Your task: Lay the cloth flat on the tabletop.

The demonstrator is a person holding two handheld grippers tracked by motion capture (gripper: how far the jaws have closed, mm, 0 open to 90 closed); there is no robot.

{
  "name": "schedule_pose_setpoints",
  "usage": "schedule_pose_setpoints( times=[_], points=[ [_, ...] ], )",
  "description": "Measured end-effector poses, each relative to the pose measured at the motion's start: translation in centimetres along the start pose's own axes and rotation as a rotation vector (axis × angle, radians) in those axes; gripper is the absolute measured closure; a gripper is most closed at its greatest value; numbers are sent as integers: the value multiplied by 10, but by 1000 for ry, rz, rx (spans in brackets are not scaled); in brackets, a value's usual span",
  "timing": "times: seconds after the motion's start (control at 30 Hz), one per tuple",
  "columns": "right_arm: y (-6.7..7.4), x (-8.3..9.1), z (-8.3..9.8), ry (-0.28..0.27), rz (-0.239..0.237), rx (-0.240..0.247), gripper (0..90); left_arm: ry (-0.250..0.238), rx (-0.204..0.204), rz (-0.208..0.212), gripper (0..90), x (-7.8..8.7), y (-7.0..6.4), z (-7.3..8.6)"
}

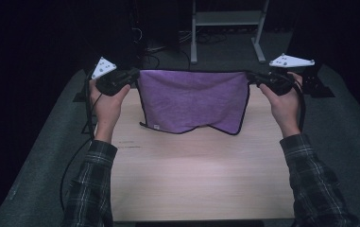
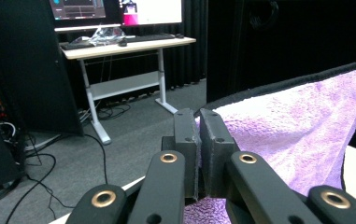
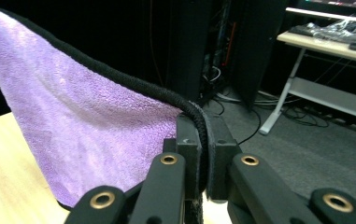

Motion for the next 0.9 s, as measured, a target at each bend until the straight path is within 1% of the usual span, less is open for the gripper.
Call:
schedule_pose_setpoints(
  times=[0.1, 0.17, 0.23, 0.3, 0.37, 0.43, 0.5, 0.57, 0.6, 0.67, 0.8, 0.87, 0.9],
  points=[
    [-5, -3, -9, -12, 18, 1, 854, -19, -9, -7, 858, -4, 2, -8],
    [-6, -3, -16, -29, 28, 0, 854, -30, -18, -9, 859, -5, 2, -13],
    [-6, -2, -21, -40, 29, 2, 854, -32, -19, -9, 859, -5, 2, -14],
    [-5, -1, -21, -39, 26, 9, 854, -30, -21, -1, 858, -3, 0, -11],
    [-2, 1, -17, -37, 18, 12, 854, -26, -15, 9, 858, -1, -2, -6],
    [1, 3, -10, -33, 9, 8, 854, -13, -17, 18, 858, 2, -4, 1],
    [4, 6, -3, -27, -2, 13, 854, -4, -7, 27, 858, 5, -6, 9],
    [8, 8, 4, -22, -13, 13, 854, 8, -7, 35, 858, 9, -8, 16],
    [10, 10, 8, -16, -18, 16, 854, 3, 4, 36, 858, 11, -10, 17],
    [14, 13, 15, -1, -33, 21, 854, 5, 10, 44, 858, 16, -13, 22],
    [20, 18, 27, 17, -52, 25, 853, 24, 6, 63, 857, 24, -18, 33],
    [22, 21, 31, 15, -60, 26, 854, 29, 12, 74, 857, 28, -21, 37],
    [23, 23, 33, 17, -62, 20, 853, 40, 10, 84, 856, 31, -23, 41]
  ],
)
Point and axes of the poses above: each handheld gripper's, and its own axes: x roughly backward along the jaws, z roughly out of its underside, y roughly to its left, the point moved 10 cm from there along -x, roughly forward along the jaws, and after that the axes turned 5 degrees about -y, right-handed, at the moved point
